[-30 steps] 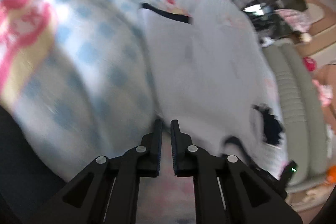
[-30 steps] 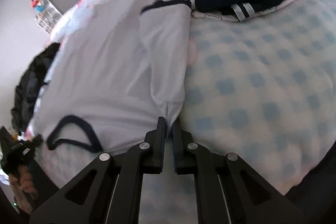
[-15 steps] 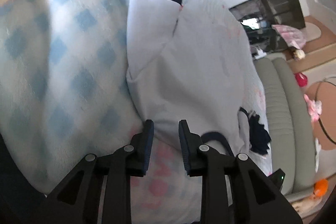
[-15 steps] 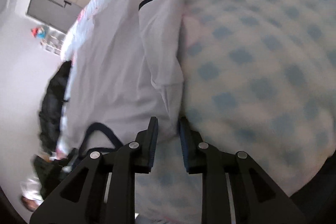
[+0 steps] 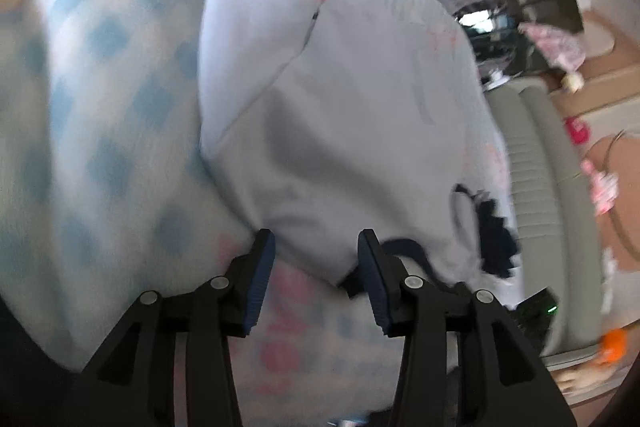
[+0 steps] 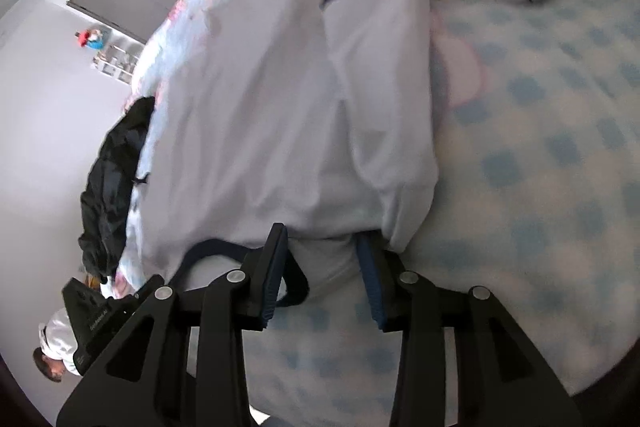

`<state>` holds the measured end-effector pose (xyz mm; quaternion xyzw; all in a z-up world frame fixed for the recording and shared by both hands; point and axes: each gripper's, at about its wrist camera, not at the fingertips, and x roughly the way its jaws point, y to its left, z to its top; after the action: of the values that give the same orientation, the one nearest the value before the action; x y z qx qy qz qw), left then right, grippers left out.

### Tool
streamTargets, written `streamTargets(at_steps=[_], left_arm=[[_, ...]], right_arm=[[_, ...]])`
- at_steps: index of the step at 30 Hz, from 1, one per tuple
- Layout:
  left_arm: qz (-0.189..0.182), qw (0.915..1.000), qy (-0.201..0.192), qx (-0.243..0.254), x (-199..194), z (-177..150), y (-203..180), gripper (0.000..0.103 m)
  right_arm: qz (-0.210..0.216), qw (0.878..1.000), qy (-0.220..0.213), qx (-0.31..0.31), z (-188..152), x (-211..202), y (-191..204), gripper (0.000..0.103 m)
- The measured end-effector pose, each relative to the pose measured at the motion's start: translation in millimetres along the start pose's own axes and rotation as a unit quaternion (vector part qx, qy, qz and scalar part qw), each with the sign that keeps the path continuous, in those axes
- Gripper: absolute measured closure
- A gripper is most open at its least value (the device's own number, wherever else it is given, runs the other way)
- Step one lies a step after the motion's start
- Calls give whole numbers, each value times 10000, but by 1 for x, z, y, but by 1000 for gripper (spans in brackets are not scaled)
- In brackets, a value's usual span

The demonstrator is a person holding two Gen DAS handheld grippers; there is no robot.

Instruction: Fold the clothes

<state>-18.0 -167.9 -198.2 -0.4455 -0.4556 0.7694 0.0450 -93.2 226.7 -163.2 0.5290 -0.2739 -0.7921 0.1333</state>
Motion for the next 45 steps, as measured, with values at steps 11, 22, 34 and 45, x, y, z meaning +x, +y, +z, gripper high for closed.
streamTargets(at_steps=[11,22,34,45], left_arm=[[-406,9968,-358,-585,4,2,7,60],[-393,9975,-223,-552,16,-11,20,61],[382,9948,-831,447,13,-8,-18,66],[1132,9818,-1026,1129,-1,-12,-38,96]], right_arm=[[35,9987,-269,420,-14,-29,-15,65],[106,9987,463,-193,-12,-4,-17,64],[628,9975,-108,-292,6,-2,6,83],[-323,9938,-350,-1000,5,6,27,94]])
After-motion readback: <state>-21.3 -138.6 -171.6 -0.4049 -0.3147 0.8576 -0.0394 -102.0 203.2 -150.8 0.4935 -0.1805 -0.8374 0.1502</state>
